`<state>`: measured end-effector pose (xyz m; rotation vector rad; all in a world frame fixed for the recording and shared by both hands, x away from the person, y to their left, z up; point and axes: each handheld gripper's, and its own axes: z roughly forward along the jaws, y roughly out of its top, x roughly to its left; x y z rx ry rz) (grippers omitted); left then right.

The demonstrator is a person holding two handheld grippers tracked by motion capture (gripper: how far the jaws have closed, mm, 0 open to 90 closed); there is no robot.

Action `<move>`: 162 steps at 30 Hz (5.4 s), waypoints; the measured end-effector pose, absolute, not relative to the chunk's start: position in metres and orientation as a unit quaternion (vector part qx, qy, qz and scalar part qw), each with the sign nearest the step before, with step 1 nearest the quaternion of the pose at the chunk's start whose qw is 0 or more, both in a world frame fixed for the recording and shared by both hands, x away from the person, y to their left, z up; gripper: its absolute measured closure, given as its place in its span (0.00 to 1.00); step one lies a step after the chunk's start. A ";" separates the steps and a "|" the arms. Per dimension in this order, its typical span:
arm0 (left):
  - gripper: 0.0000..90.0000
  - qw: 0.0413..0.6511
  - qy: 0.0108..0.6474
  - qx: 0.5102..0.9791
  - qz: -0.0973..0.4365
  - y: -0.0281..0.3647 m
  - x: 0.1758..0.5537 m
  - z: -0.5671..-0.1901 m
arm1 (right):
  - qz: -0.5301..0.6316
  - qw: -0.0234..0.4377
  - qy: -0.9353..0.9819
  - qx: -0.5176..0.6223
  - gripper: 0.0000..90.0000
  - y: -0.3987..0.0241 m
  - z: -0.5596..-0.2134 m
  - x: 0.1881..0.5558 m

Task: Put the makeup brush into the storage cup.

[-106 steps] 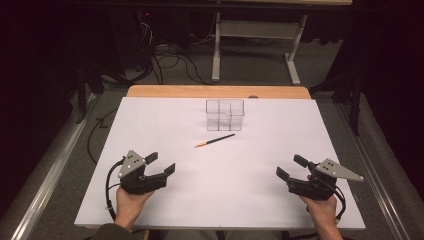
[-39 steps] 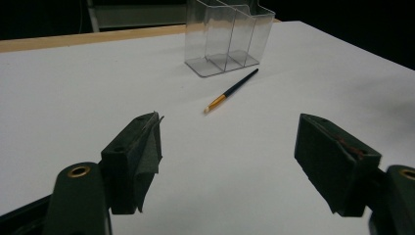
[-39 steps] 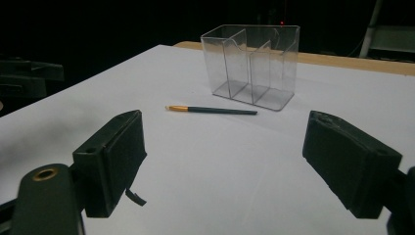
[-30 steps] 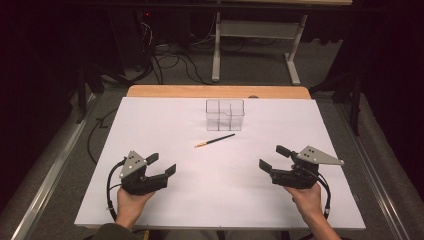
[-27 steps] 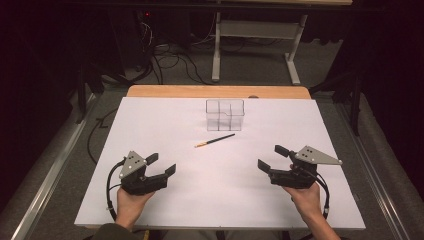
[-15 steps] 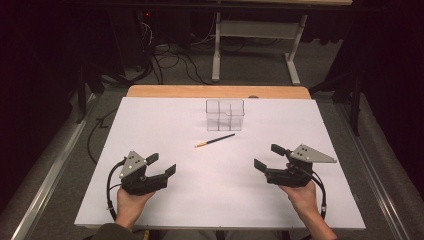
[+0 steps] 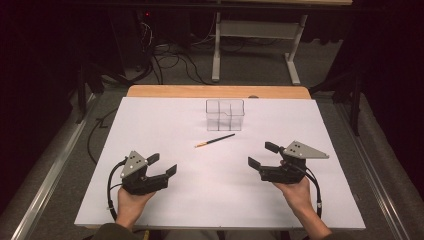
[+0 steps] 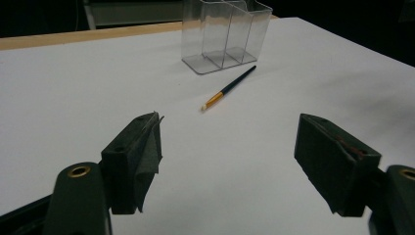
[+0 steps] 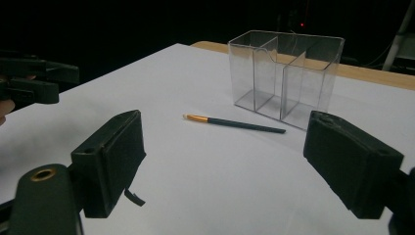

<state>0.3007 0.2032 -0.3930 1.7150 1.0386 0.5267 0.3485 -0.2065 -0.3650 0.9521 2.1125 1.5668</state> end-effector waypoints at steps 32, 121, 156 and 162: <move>0.28 0.508 0.434 0.710 0.223 0.203 0.301 -0.393 | 0.537 0.161 0.758 0.333 0.21 -0.179 -0.360 0.373; 0.28 0.511 0.431 0.710 0.220 0.202 0.302 -0.393 | 0.511 0.170 0.779 0.322 0.27 -0.110 -0.338 0.450; 0.29 0.503 0.428 0.719 0.218 0.200 0.302 -0.393 | 0.438 0.154 0.832 0.302 0.32 -0.094 -0.322 0.471; 0.28 0.503 0.428 0.718 0.219 0.201 0.302 -0.393 | 0.411 0.161 0.851 0.285 0.33 -0.092 -0.318 0.470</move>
